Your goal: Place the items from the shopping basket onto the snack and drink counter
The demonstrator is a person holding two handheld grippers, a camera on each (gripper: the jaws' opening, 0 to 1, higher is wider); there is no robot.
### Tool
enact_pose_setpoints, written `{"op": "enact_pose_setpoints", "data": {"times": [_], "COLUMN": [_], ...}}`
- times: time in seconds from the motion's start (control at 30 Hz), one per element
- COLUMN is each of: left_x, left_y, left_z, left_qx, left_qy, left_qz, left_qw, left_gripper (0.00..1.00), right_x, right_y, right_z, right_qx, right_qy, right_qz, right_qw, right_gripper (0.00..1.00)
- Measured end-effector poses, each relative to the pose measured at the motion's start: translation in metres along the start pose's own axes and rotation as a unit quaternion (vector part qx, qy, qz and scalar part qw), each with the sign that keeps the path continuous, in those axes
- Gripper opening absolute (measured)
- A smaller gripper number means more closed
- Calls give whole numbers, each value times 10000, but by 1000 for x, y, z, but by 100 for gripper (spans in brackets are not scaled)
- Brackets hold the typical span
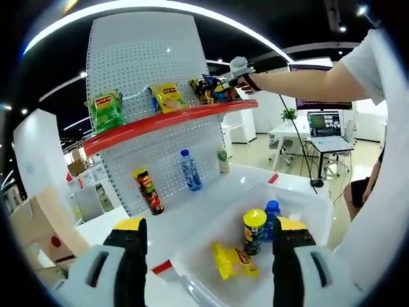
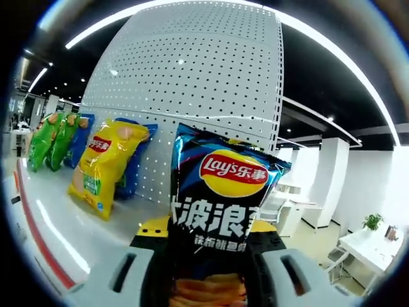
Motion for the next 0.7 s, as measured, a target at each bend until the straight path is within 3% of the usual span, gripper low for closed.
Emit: {"op": "enact_pose_setpoints", "data": {"times": [0.53, 0.7], "left_x": [-1, -1], "left_y": [0, -1], "left_z": [-1, 0], "left_qx": [-17, 18], "left_qy": [9, 30], "left_qz": [63, 63], "left_qw": [10000, 10000], "left_gripper": [80, 80], "right_x": [3, 3], "right_y": [7, 2], "right_z": [-6, -8], "right_qx": [-15, 190], "right_qy": [233, 342], "right_qz": [149, 114], "right_qw": [9996, 9992], "right_gripper": [54, 58]}}
Point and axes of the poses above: the point that each gripper's makers call its tool centre point, and the gripper's own axes: x roughly forward along the fingers, y roughly to its left, z roughly out of its top, the point moved 9 cm from there along -x, roughly backward along the fingers, and after that the axes turned 2 degrees about y, right-handed, at the moved point
